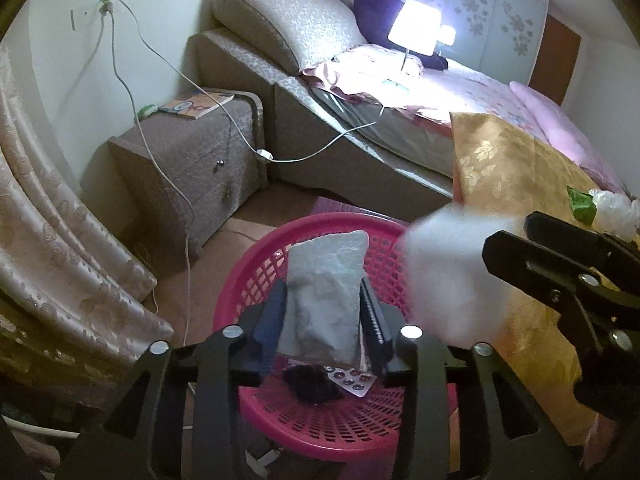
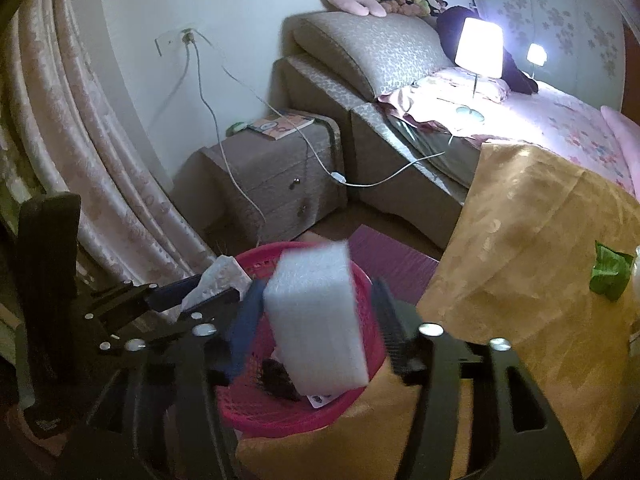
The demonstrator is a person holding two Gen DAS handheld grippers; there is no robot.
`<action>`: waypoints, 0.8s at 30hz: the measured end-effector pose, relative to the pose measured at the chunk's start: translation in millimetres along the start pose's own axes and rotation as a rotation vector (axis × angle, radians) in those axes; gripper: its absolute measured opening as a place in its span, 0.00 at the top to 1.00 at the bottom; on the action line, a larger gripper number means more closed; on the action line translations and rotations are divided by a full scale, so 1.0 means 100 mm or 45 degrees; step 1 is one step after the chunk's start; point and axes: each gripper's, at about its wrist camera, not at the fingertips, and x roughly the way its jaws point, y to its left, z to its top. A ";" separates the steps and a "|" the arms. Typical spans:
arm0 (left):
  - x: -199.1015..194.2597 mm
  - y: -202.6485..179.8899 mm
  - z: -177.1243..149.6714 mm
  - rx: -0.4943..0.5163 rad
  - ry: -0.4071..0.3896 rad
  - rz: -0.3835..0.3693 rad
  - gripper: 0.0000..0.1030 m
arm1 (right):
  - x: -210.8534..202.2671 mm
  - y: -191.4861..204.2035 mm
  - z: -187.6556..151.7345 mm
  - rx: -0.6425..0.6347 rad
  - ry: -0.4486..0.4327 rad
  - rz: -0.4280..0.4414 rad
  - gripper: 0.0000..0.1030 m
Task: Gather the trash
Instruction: 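Open left tool dropping tissue while right tool drops foam block into basket, then move both tools back over the bedspread toward the white box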
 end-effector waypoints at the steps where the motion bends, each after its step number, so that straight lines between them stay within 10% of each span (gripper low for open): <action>1: 0.00 0.00 0.00 -0.003 -0.001 0.003 0.62 | -0.01 0.00 0.00 0.003 -0.004 -0.003 0.41; 24: -0.13 -0.06 0.01 -0.015 -0.062 -0.012 0.34 | -0.33 -0.33 -0.23 0.111 -0.064 -0.070 0.33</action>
